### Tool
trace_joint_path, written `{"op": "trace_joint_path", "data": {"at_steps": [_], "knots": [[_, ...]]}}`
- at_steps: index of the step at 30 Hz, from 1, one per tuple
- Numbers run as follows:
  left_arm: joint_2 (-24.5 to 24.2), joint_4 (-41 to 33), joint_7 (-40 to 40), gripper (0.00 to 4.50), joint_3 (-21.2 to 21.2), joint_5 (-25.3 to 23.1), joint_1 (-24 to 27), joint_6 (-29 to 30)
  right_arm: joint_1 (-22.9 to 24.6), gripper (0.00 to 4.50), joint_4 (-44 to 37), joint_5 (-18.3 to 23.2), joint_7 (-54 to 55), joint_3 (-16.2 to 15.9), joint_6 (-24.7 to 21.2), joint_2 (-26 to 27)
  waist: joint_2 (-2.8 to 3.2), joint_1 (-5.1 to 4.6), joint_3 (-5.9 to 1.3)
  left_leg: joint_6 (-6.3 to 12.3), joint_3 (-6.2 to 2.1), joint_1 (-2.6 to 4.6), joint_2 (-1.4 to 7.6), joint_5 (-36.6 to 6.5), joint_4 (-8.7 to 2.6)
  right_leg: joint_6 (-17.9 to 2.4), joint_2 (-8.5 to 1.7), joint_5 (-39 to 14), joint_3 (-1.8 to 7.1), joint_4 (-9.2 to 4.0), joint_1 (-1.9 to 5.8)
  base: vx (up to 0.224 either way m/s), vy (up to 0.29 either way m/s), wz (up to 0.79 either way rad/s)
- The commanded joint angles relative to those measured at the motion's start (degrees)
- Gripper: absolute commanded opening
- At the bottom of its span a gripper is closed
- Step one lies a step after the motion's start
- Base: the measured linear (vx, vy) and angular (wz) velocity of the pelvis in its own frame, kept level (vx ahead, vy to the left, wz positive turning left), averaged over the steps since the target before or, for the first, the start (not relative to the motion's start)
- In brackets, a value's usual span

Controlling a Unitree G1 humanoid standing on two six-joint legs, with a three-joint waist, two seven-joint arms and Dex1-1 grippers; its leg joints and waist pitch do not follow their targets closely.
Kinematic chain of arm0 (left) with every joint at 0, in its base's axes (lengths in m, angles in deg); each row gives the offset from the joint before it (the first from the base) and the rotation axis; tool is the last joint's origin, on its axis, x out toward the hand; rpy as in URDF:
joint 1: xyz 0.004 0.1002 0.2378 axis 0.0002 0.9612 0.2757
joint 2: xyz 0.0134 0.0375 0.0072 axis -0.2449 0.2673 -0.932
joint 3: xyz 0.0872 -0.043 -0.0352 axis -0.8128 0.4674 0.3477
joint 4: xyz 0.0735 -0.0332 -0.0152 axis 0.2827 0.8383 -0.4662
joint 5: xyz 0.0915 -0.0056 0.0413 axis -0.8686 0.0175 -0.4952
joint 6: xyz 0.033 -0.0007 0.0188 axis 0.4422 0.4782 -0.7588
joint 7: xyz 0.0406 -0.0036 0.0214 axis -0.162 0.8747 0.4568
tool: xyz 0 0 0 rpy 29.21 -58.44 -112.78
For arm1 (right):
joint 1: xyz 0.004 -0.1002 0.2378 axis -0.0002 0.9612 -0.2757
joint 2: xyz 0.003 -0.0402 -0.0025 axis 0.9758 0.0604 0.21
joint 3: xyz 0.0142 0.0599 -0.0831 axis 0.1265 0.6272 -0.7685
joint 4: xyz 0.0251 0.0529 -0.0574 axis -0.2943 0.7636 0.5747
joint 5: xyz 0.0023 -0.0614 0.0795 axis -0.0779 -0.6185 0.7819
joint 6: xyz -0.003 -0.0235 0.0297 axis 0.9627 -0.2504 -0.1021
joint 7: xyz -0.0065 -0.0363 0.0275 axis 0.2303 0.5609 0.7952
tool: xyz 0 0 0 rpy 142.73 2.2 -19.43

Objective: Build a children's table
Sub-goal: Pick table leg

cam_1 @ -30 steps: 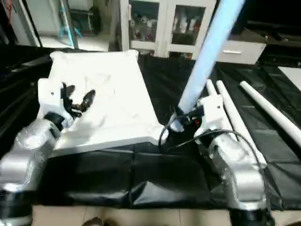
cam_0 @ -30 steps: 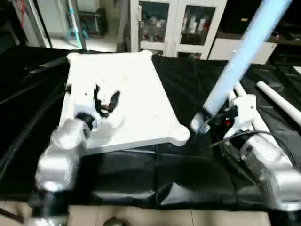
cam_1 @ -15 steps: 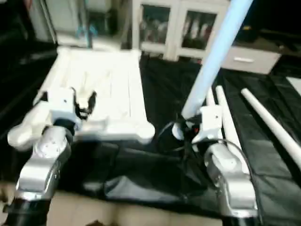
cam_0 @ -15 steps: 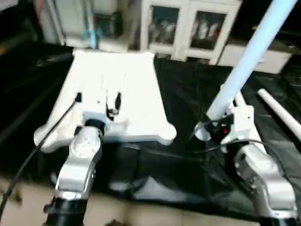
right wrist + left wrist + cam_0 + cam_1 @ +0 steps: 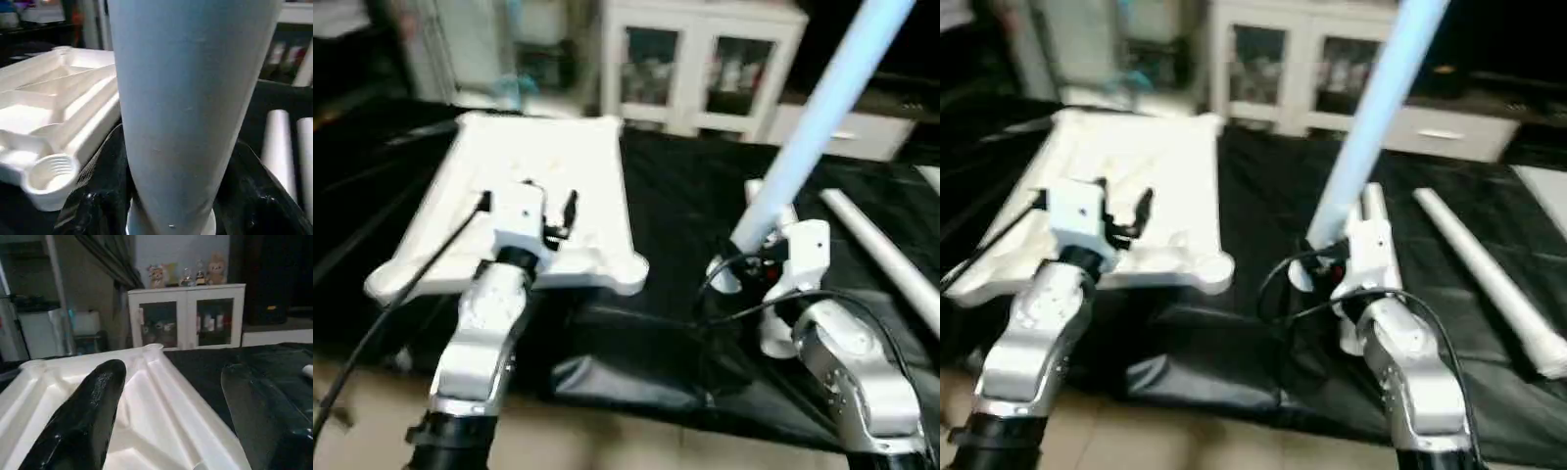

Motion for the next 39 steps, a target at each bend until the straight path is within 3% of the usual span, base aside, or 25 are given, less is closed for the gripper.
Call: {"op": "trace_joint_path", "data": {"at_steps": [1,2,3,4,6,7,8,9,11,12,13,14,15,16,17,18,19,20,21,23,25,28,29,36,39], "knots": [[0.41,0.65,-0.29,3.53,-0.90,0.12,0.09,-0.40,-1.45,1.88,-0.08,-0.58,-0.33,0.70,0.78,-1.09,0.14,-0.45,-1.66,2.46,-0.41,0.52,1.02,-40.45,-5.58,-1.54,-2.85,-30.76,2.24,-7.59,-0.27,0.000,0.000,0.00],[0.44,0.74,-0.25,3.53,-0.98,0.03,0.05,-0.48,-1.67,1.88,0.10,-0.67,-0.58,0.67,1.02,-1.32,-0.96,0.18,-2.17,3.22,1.34,0.40,-1.99,-26.42,-0.30,0.72,-4.99,-48.06,3.30,-11.30,0.00,0.094,-0.014,-0.06],[0.46,0.78,-0.23,3.53,-1.00,-0.02,0.03,-0.52,-1.75,1.88,0.17,-0.71,-0.70,0.65,1.13,-1.43,-1.99,1.74,-3.32,6.06,0.72,-4.53,-2.36,-11.95,0.88,-0.08,-6.99,-49.19,7.18,-11.08,5.11,0.160,0.011,-0.13],[0.45,0.66,-0.14,3.53,-1.02,-0.17,0.08,-0.52,-2.17,1.88,0.27,0.66,-0.62,1.65,0.58,-0.88,-2.07,2.38,-3.42,6.96,0.06,-6.60,-2.48,-7.27,1.26,-0.64,-7.10,-46.70,7.69,-10.54,6.50,0.160,0.011,-0.13],[0.33,-0.16,0.06,3.53,-1.32,-1.23,0.42,-0.29,-2.81,1.88,0.33,1.82,-2.86,1.65,0.01,-1.79,-0.53,2.38,-3.90,7.53,-0.40,-5.64,-0.92,-0.87,-2.66,-7.52,-2.77,-26.42,4.73,-8.25,4.78,0.162,0.024,0.03],[0.40,-0.47,0.18,3.53,-1.20,-1.36,0.54,-0.16,-2.74,1.88,0.28,1.54,-3.92,0.95,0.36,-2.41,0.33,1.90,-3.88,7.54,-1.01,-4.71,-0.33,-1.06,-3.68,-8.22,-1.61,-21.36,3.65,-7.22,3.90,0.155,0.028,0.08],[0.36,-0.87,0.51,3.53,-1.04,-1.70,0.68,0.08,-2.70,1.88,0.30,1.56,-4.72,0.50,0.50,-2.74,1.32,0.44,-5.11,10.60,-4.10,2.08,2.31,0.32,-4.62,-9.69,-0.02,-9.36,1.87,-3.38,-0.44,0.239,0.012,0.11],[0.41,-1.15,0.80,3.53,-0.99,-1.95,0.77,0.24,-2.65,1.88,0.33,1.65,-5.17,0.37,0.60,-2.94,0.84,-2.11,-5.83,18.69,-8.58,6.35,5.15,3.54,-4.79,-7.40,-0.13,-4.10,1.35,0.44,-4.79,0.268,-0.003,0.15],[0.02,-2.07,0.92,3.53,-1.12,-2.70,1.16,0.68,-2.84,1.88,0.65,2.18,-6.38,0.11,1.31,-3.29,-0.49,-2.54,-6.25,30.56,-10.70,8.39,6.55,16.21,-2.99,-0.65,-2.16,-2.97,2.85,3.37,-9.71,0.246,-0.016,0.08],[-0.24,-2.59,1.27,3.53,-1.33,-3.30,1.40,1.02,-2.99,1.88,0.90,2.51,-6.87,0.21,1.56,-3.37,-2.52,-1.93,-6.12,29.03,-7.96,5.56,1.57,21.33,-0.45,-2.01,-3.59,4.94,4.97,0.18,-8.48,0.173,-0.058,-0.04],[-0.30,-3.13,1.43,3.53,-1.24,-3.33,1.74,0.64,-3.23,1.88,1.28,2.45,-7.20,0.08,1.85,-3.46,-4.14,-0.97,-5.99,25.16,-4.17,0.62,-4.00,21.12,1.82,-3.58,-3.73,12.30,6.83,-1.59,-3.65,0.173,-0.058,-0.04],[-0.29,-4.35,1.32,3.53,-1.13,-2.93,2.29,1.09,-3.61,1.88,1.93,2.31,-7.28,0.14,2.10,-3.32,-6.52,2.34,-7.31,19.07,-2.85,-10.86,-7.90,7.42,8.55,-12.71,-8.69,42.06,15.33,-1.31,8.60,0.186,-0.002,0.21],[-0.31,-5.15,1.49,3.53,-1.12,-3.00,2.56,1.77,-4.00,1.88,2.40,2.42,-7.32,0.29,2.22,-2.87,-6.26,4.42,-7.00,10.17,-4.01,-13.87,-4.44,4.01,9.06,-17.88,-9.80,81.56,15.59,2.23,9.39,0.145,0.057,0.23],[-0.32,-5.49,1.61,3.53,-1.14,-3.15,2.66,2.18,-4.18,1.88,2.62,2.54,-7.39,0.39,2.27,-2.64,-5.66,5.26,-6.54,5.54,-3.78,-14.52,-4.19,9.34,6.24,-16.16,-5.27,100.89,12.00,4.77,8.88,0.145,0.057,0.23],[-0.35,-5.95,1.48,3.53,-1.32,-3.21,3.06,2.40,-4.51,1.88,3.06,3.22,-6.98,0.90,1.91,-1.77,-5.49,5.51,-6.27,5.40,-3.27,-13.90,-4.07,15.75,3.86,-13.26,-2.62,100.65,9.78,4.92,7.49,-0.089,0.058,-0.01],[-0.36,-6.16,1.29,3.53,-1.43,-3.20,3.31,2.41,-4.70,1.88,3.32,3.68,-6.66,1.23,1.62,-1.21,-0.74,4.62,-5.85,7.52,-3.86,-10.33,-2.83,33.79,0.21,-6.33,0.93,80.05,4.90,4.79,1.73,-0.213,0.026,-0.23],[-0.26,-6.19,1.17,3.53,-1.51,-3.28,3.56,2.22,-4.72,1.88,3.37,4.08,-6.58,1.29,1.43,-0.91,1.20,4.57,-6.87,12.79,-6.36,-8.15,-0.12,40.15,2.10,-2.85,1.88,58.70,3.16,5.83,-1.58,-0.213,0.026,-0.23],[0.13,-5.92,1.03,3.53,-1.45,-2.87,3.82,2.29,-4.48,1.88,3.01,4.45,-6.89,0.96,1.47,-0.64,1.15,2.95,-5.86,18.51,-10.53,-5.62,6.95,52.32,0.65,0.25,-1.55,19.02,5.28,5.06,-4.75,-0.098,-0.023,-0.27],[0.51,-5.90,1.06,3.53,-1.50,-2.66,4.07,2.46,-4.13,1.88,2.54,4.70,-7.28,0.74,1.55,-0.66,-0.05,4.47,-5.90,16.77,-8.73,-5.47,5.99,49.22,1.35,0.95,-2.45,12.99,6.40,2.12,-5.11,0.000,0.000,0.00],[0.94,-4.98,-0.88,3.53,-1.61,-0.88,4.36,1.97,-3.61,1.88,1.73,5.55,-7.84,0.64,1.14,-0.61,-1.30,5.49,-5.00,10.10,-4.23,-8.38,0.67,26.40,0.77,-1.74,-3.02,13.26,6.41,-2.09,-2.96,-0.027,0.022,0.03],[0.66,-3.82,-4.56,3.53,-2.33,1.53,4.59,1.01,-3.30,1.88,1.08,6.72,-8.08,1.13,0.15,-0.57,-1.93,6.77,-4.42,3.42,-2.33,-8.29,0.47,2.10,-1.66,-3.75,-4.49,2.96,7.05,-4.06,-1.27,-0.095,0.032,0.04],[-2.06,-1.07,-17.68,3.81,-4.21,9.39,4.45,1.87,-2.97,1.87,-1.17,9.53,-9.14,2.58,-2.72,-0.03,0.79,4.78,-3.06,-4.85,-2.25,-5.93,1.46,-28.16,-5.39,-2.94,-3.21,-22.91,6.11,-6.65,-2.99,-0.140,0.044,0.00],[-2.45,-0.76,-19.07,3.88,-4.14,10.20,4.38,2.33,-2.86,1.87,-1.56,9.45,-9.26,2.32,-2.77,-0.05,2.17,4.47,-3.11,-6.05,-2.79,-5.73,1.38,-31.54,-5.51,-2.82,-3.36,-23.44,5.98,-6.56,-3.01,-0.131,0.072,-0.12],[-11.97,7.88,-37.67,4.31,-4.88,12.30,-0.80,6.45,-1.48,1.87,-3.64,13.18,-14.18,0.42,-3.49,-1.68,-0.01,2.48,-3.11,-3.61,-2.54,-7.82,1.00,-26.25,-6.95,-1.88,-4.72,-24.95,5.39,-7.29,-1.37,-0.075,0.057,-0.18],[-16.92,11.63,-43.35,4.40,-5.98,13.04,-3.60,8.50,-2.00,1.87,-2.49,16.54,-19.66,1.07,-5.74,-3.85,-0.08,2.33,-3.10,-3.70,-2.39,-6.85,1.08,-29.19,-6.65,-2.82,-5.14,-26.26,4.77,-7.43,-2.24,-0.026,0.027,-0.16]]}}
